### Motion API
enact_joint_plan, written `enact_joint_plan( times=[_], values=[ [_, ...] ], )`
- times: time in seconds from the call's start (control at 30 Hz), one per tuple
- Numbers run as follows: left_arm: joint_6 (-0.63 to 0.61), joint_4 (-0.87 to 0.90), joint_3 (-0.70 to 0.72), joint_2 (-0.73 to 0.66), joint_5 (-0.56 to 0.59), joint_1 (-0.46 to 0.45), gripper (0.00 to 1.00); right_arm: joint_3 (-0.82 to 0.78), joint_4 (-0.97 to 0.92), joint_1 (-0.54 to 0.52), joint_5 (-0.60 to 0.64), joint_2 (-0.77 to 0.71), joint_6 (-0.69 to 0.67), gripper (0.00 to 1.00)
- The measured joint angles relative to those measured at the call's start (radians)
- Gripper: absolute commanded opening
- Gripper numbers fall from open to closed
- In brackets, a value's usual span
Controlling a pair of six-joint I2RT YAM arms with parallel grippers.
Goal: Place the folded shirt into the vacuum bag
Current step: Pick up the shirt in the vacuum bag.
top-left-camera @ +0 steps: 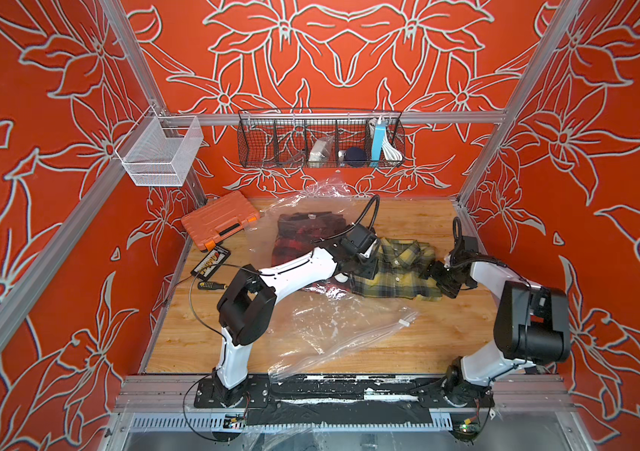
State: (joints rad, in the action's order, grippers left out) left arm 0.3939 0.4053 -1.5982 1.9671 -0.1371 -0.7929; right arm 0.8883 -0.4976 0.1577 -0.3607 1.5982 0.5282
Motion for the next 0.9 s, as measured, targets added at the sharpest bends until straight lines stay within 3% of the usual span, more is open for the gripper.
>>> enact_joint_plan(
  times=[0.17,0.43,0.53,0.67,0.9],
  values=[
    [0.011,-0.035,-0.089,0.129,-0.076,0.008,0.45,0.007,0.037,-0.004,-0.01,0.028,0.016,0.64],
    [0.034,-0.065,-0.118,0.298,-0.13,0.015,0.44,0.036,0.026,-0.054,0.035,0.051,0.005,0.28],
    [0.037,-0.068,-0.129,0.298,-0.14,0.017,0.44,0.09,-0.034,-0.11,0.11,0.048,-0.019,0.18],
    [0.038,-0.06,-0.101,0.274,-0.16,0.029,0.44,0.203,-0.126,-0.215,0.25,0.046,-0.063,0.1],
    [0.048,-0.058,0.13,0.014,-0.154,0.118,0.43,0.312,-0.225,-0.352,0.474,0.035,-0.128,0.04]
  ],
)
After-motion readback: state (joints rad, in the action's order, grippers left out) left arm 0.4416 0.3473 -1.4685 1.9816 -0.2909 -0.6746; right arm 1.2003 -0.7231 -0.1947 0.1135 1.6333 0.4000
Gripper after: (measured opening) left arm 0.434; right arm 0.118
